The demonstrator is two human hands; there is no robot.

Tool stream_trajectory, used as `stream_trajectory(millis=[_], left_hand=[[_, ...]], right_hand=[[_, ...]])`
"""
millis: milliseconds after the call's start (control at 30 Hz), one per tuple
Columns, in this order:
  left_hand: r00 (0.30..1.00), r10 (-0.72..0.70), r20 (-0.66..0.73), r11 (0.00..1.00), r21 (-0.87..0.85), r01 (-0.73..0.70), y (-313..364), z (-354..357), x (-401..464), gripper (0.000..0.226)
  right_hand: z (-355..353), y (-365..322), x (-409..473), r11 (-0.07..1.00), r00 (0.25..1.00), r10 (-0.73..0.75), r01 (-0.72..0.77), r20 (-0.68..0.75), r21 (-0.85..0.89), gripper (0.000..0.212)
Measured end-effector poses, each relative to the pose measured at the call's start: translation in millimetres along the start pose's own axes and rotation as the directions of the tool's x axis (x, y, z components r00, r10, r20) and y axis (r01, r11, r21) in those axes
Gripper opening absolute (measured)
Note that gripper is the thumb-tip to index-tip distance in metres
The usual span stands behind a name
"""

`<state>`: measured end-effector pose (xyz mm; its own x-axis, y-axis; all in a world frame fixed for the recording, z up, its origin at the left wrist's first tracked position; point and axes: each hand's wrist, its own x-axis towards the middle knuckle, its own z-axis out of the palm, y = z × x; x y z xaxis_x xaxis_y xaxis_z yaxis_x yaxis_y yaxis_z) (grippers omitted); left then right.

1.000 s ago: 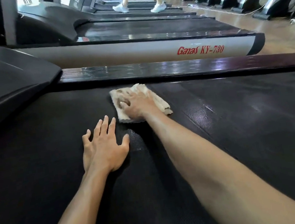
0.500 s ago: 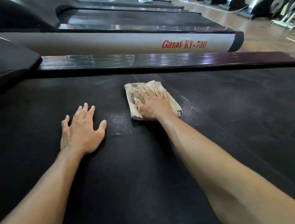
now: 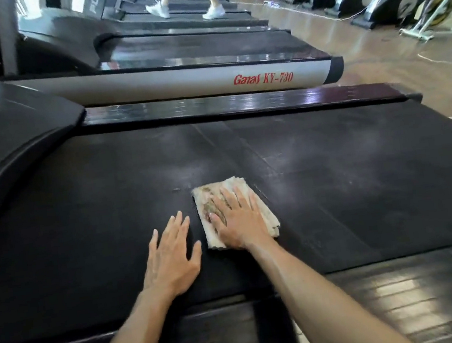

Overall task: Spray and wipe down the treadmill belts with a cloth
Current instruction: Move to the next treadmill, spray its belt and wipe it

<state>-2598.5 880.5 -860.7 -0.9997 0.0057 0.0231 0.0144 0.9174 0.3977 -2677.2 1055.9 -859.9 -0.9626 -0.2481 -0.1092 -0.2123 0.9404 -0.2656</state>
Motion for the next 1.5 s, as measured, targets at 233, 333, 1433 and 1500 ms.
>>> stream_trajectory(millis=[233, 333, 1433, 1500], left_hand=[[0.997, -0.076, 0.004, 0.997, -0.033, 0.076, 16, -3, -64, 0.068], [0.998, -0.060, -0.015, 0.998, -0.026, 0.060, 18, -10, -68, 0.067], [0.999, -0.004, -0.042, 0.992, 0.125, 0.009, 47, 48, 6, 0.069], [0.999, -0.005, -0.040, 0.986, 0.164, 0.012, 47, 51, 8, 0.069]], right_hand=[[10, 6, -80, 1.000, 0.999, 0.018, -0.018, 0.031, -0.001, 0.072], [10, 9, -93, 0.999, 1.000, 0.030, -0.030, 0.002, 0.017, 0.074], [-15, 124, -85, 0.962, 0.945, 0.269, -0.272, -0.188, 0.013, 0.062], [-13, 119, -78, 0.954, 0.940, 0.294, -0.299, -0.175, -0.004, 0.062]])
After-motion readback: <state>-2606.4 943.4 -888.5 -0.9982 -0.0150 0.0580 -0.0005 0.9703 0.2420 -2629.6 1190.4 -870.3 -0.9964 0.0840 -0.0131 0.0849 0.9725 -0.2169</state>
